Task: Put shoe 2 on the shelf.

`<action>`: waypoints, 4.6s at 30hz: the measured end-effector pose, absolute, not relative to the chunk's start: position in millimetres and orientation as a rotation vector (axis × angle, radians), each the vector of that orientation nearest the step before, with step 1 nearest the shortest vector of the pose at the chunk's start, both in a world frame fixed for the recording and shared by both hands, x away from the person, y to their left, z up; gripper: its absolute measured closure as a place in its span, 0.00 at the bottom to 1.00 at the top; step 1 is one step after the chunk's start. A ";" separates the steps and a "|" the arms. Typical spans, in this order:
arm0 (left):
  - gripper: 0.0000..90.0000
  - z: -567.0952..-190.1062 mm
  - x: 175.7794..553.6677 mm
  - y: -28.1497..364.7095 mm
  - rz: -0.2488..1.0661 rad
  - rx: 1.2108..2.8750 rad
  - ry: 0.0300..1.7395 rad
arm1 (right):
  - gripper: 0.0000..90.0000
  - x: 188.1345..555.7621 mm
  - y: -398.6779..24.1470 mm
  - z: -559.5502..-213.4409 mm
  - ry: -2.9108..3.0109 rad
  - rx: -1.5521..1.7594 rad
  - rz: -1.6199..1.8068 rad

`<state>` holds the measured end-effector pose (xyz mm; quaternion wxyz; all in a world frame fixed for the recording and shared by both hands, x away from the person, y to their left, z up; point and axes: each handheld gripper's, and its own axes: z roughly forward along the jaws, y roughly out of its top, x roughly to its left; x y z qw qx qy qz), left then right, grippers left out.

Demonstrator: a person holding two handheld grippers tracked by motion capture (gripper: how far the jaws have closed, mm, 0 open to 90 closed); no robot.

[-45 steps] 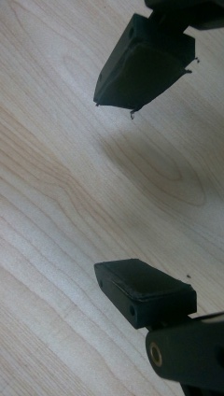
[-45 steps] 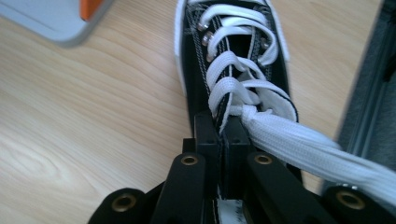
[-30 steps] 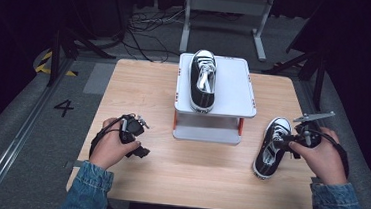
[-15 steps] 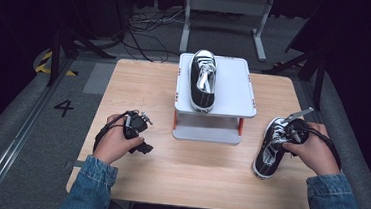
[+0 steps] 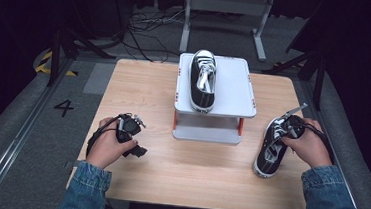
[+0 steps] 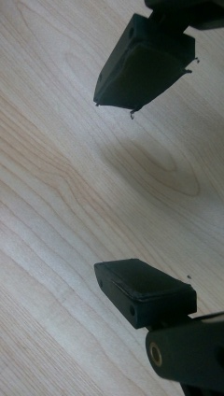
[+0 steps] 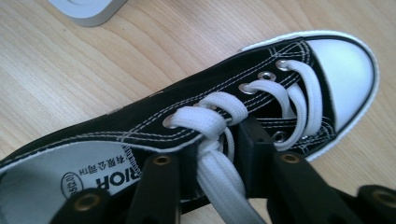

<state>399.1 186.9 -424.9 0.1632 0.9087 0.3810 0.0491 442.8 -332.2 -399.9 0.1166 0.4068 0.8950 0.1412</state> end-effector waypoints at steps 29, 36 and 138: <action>0.19 -423.8 392.4 202.5 0.162 2.556 1.144 | 0.88 448.9 -323.9 -297.5 2.499 1.089 0.457; 0.19 -423.5 389.6 206.5 0.157 2.551 1.158 | 0.88 452.7 -317.5 -273.7 2.487 1.057 0.462; 0.19 -426.3 390.6 231.5 0.234 2.512 1.177 | 0.41 409.1 -338.9 -277.5 2.285 0.923 0.850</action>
